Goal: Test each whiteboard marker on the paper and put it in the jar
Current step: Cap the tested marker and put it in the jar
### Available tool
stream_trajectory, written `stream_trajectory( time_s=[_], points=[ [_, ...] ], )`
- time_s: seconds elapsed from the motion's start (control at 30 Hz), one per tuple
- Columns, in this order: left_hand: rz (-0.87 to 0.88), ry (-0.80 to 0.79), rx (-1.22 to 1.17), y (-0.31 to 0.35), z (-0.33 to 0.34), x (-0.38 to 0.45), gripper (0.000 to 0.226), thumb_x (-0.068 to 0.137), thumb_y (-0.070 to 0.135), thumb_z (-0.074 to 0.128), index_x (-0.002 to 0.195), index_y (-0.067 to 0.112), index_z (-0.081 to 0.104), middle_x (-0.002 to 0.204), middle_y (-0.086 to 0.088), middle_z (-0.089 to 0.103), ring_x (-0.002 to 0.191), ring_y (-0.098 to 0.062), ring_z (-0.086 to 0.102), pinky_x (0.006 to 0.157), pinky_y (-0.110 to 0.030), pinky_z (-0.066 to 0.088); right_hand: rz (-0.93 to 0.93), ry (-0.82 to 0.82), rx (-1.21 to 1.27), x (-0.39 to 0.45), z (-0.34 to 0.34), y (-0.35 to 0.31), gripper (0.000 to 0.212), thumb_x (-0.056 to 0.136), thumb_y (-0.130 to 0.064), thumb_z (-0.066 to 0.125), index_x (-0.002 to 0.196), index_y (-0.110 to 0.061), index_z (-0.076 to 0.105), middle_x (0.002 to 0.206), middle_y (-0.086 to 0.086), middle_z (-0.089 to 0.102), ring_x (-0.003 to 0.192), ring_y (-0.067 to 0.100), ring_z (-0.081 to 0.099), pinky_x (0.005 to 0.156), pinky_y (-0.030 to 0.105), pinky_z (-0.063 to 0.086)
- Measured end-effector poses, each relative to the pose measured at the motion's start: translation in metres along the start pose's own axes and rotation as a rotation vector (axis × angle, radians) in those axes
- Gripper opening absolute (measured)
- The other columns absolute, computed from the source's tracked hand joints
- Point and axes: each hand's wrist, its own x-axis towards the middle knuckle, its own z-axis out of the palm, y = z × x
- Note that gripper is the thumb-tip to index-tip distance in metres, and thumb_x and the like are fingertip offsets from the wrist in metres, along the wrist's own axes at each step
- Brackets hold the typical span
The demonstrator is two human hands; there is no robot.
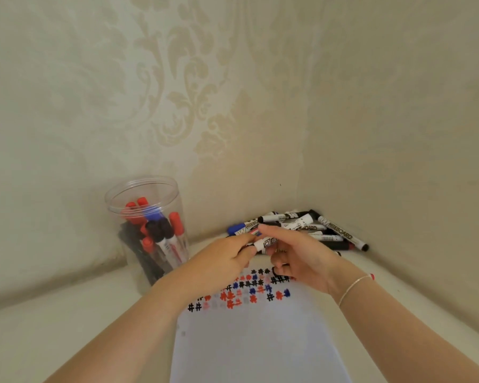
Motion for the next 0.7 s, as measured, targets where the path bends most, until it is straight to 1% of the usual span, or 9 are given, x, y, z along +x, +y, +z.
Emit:
stream_trajectory(
  time_s=[0.07, 0.17, 0.23, 0.3, 0.37, 0.43, 0.53, 0.63, 0.7],
  points=[
    [-0.007, -0.033, -0.034, 0.007, -0.003, 0.002, 0.026, 0.102, 0.030, 0.037, 0.121, 0.027, 0.054, 0.082, 0.006, 0.060, 0.063, -0.007, 0.052, 0.059, -0.020, 0.043, -0.078, 0.117, -0.011, 0.004, 0.002, 0.004, 0.026, 0.077, -0.037, 0.076, 0.085, -0.013, 0.069, 0.063, 0.000, 0.052, 0.048, 0.012, 0.041, 0.047, 0.022, 0.037],
    [-0.047, -0.075, -0.271, 0.014, -0.001, 0.006, 0.023, 0.100, 0.028, 0.043, 0.113, 0.020, 0.060, 0.098, 0.002, 0.067, 0.086, -0.011, 0.065, 0.078, -0.025, 0.053, -0.251, 0.193, 0.019, 0.006, 0.009, 0.007, 0.015, 0.082, -0.015, 0.072, 0.072, -0.010, 0.060, 0.059, 0.005, 0.053, 0.046, 0.013, 0.043, 0.043, 0.022, 0.034],
    [-0.036, -0.079, -0.311, 0.015, 0.001, 0.008, 0.022, 0.100, 0.029, 0.044, 0.104, 0.018, 0.063, 0.099, 0.002, 0.069, 0.081, -0.005, 0.063, 0.072, -0.022, 0.052, -0.337, 0.231, -0.034, 0.006, 0.013, 0.006, 0.019, 0.083, -0.006, 0.068, 0.069, -0.008, 0.054, 0.053, 0.009, 0.054, 0.044, 0.017, 0.045, 0.041, 0.023, 0.034],
    [-0.016, -0.079, -0.347, 0.015, 0.004, 0.008, 0.025, 0.101, 0.028, 0.040, 0.093, 0.017, 0.061, 0.080, 0.008, 0.066, 0.061, 0.002, 0.053, 0.058, -0.018, 0.044, -0.388, 0.255, -0.075, 0.006, 0.014, 0.004, 0.016, 0.084, -0.004, 0.064, 0.070, -0.003, 0.055, 0.051, 0.012, 0.053, 0.044, 0.020, 0.045, 0.040, 0.024, 0.037],
    [-0.012, -0.075, -0.378, 0.018, 0.005, 0.005, 0.029, 0.103, 0.027, 0.035, 0.087, 0.016, 0.056, 0.059, 0.021, 0.057, 0.048, 0.005, 0.045, 0.052, -0.010, 0.035, -0.402, 0.241, -0.063, 0.007, 0.013, 0.003, 0.012, 0.086, -0.003, 0.061, 0.075, 0.002, 0.059, 0.051, 0.012, 0.053, 0.044, 0.021, 0.047, 0.040, 0.024, 0.039],
    [0.007, -0.040, -0.335, 0.019, 0.008, 0.003, 0.030, 0.104, 0.029, 0.032, 0.086, 0.018, 0.054, 0.061, 0.022, 0.058, 0.049, 0.006, 0.046, 0.052, -0.009, 0.036, -0.402, 0.180, -0.022, 0.006, 0.013, 0.001, 0.011, 0.088, -0.002, 0.059, 0.078, 0.003, 0.059, 0.053, 0.012, 0.053, 0.044, 0.021, 0.049, 0.040, 0.024, 0.041],
    [0.064, 0.053, -0.195, 0.017, 0.012, 0.002, 0.033, 0.102, 0.038, 0.032, 0.084, 0.023, 0.056, 0.078, 0.007, 0.066, 0.057, 0.000, 0.046, 0.061, -0.023, 0.044, -0.400, 0.092, 0.060, 0.002, 0.012, 0.001, 0.024, 0.090, 0.000, 0.056, 0.066, 0.000, 0.056, 0.052, 0.012, 0.052, 0.042, 0.018, 0.049, 0.039, 0.023, 0.041],
    [0.105, 0.070, -0.284, 0.021, 0.015, -0.004, 0.033, 0.102, 0.034, 0.036, 0.079, 0.025, 0.057, 0.056, 0.023, 0.055, 0.049, -0.001, 0.040, 0.055, -0.018, 0.035, -0.415, 0.057, 0.063, -0.004, 0.009, 0.001, 0.025, 0.090, 0.001, 0.055, 0.066, -0.001, 0.055, 0.051, 0.011, 0.051, 0.039, 0.017, 0.047, 0.038, 0.023, 0.040],
    [0.108, 0.059, -0.362, 0.026, 0.016, -0.007, 0.028, 0.101, 0.035, 0.039, 0.089, 0.021, 0.060, 0.054, 0.025, 0.053, 0.049, 0.000, 0.040, 0.055, -0.015, 0.033, -0.434, 0.087, 0.029, -0.007, 0.006, 0.000, 0.025, 0.089, -0.001, 0.057, 0.064, -0.002, 0.054, 0.053, 0.012, 0.054, 0.040, 0.018, 0.048, 0.038, 0.023, 0.040]
  ],
)
